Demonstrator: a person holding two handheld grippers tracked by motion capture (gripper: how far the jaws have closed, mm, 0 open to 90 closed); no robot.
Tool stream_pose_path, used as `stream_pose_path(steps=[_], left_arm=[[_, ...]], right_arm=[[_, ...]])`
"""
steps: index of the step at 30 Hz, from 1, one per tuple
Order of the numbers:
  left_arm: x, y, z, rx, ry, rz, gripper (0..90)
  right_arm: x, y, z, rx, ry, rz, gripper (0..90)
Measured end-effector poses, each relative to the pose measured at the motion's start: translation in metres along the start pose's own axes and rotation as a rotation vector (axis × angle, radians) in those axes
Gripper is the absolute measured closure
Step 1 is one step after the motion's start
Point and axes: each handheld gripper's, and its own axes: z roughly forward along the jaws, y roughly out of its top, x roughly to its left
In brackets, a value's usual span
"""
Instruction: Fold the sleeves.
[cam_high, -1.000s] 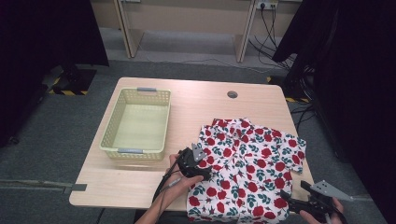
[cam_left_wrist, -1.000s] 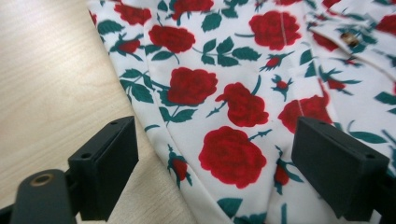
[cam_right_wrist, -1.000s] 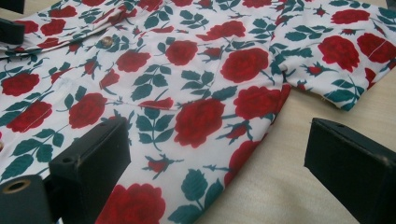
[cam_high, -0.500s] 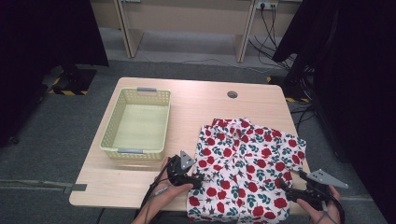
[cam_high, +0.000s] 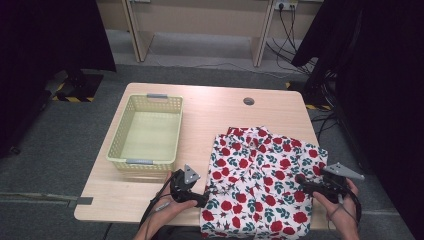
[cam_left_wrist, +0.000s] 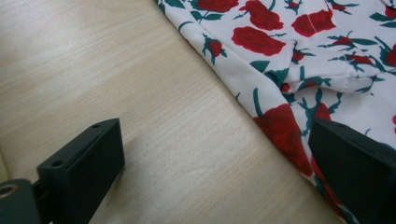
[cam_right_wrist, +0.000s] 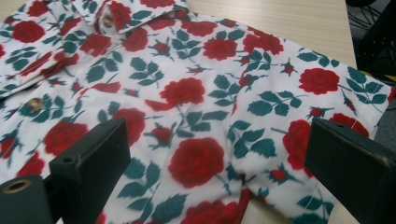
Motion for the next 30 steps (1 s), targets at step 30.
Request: stream_pose_path(steps=[30], left_arm=[[0.002,0.000,0.001,0.012,0.008,-0.004,0.0]], right_arm=[[-0.045,0.025,0.075,0.118,-0.150,0.092,14.3]])
